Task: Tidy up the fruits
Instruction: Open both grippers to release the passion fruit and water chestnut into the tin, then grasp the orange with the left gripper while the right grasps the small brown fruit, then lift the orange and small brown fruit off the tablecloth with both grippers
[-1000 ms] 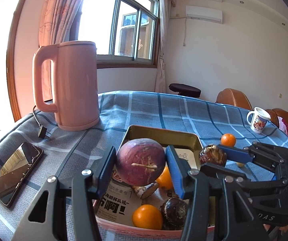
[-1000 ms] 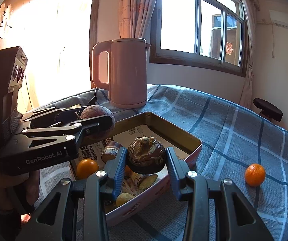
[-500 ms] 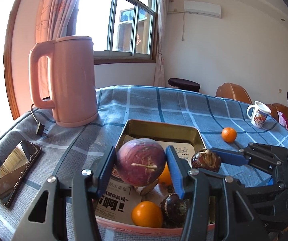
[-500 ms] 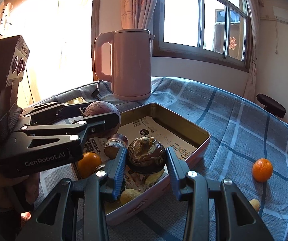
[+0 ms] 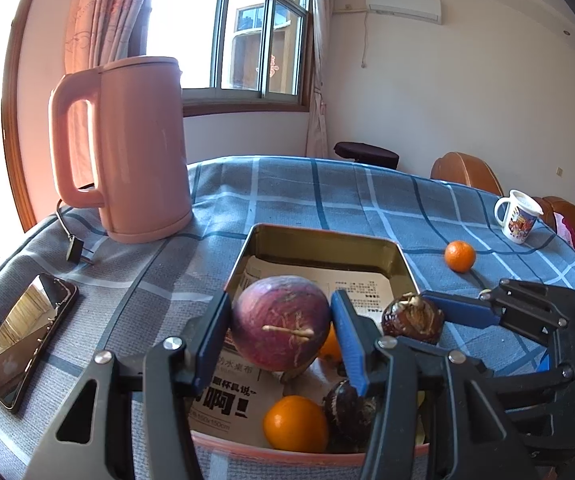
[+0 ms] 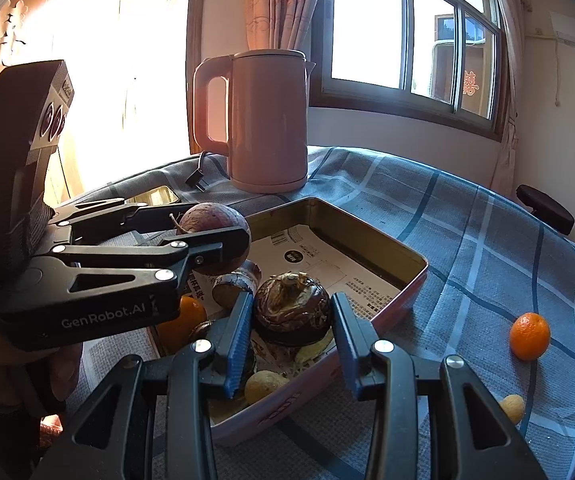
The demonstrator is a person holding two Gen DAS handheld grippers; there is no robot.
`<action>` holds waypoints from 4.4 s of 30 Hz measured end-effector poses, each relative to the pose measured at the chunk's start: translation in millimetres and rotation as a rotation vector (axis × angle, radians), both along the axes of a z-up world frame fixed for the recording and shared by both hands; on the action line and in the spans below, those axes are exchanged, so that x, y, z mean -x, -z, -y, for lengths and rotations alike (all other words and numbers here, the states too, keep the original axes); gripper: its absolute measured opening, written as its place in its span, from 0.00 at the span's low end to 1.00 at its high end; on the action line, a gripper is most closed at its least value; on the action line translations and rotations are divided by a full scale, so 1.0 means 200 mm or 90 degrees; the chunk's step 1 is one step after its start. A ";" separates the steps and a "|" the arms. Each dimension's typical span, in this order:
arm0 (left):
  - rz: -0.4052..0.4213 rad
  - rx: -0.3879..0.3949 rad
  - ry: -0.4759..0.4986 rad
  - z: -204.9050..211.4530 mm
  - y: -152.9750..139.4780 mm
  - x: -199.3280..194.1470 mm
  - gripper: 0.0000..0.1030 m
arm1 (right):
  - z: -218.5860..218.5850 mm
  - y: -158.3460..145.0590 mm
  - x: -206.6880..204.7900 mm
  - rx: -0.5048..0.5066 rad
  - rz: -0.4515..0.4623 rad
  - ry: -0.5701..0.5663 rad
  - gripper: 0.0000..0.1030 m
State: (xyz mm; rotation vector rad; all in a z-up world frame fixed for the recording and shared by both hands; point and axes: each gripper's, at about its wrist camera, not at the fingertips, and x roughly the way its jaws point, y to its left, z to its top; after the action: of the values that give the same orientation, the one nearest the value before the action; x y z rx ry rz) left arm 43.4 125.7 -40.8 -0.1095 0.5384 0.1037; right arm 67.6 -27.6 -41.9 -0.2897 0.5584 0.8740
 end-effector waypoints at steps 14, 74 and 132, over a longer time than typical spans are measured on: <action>0.000 0.003 -0.018 -0.02 0.00 0.02 0.71 | -0.04 0.04 0.01 0.033 -0.025 -0.028 0.49; -0.131 0.017 0.207 1.04 0.09 -0.87 0.58 | 1.16 0.13 -0.71 0.004 -0.170 0.390 0.26; -0.100 0.052 0.240 0.99 0.09 -0.89 0.49 | 1.12 0.05 -0.62 -0.009 -0.101 0.345 0.26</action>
State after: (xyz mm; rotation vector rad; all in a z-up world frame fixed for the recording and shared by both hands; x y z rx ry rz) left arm 220.9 -73.2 -58.1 -0.0780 0.7113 -0.2795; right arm 191.9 -250.7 -52.4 -0.0465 0.7336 0.3765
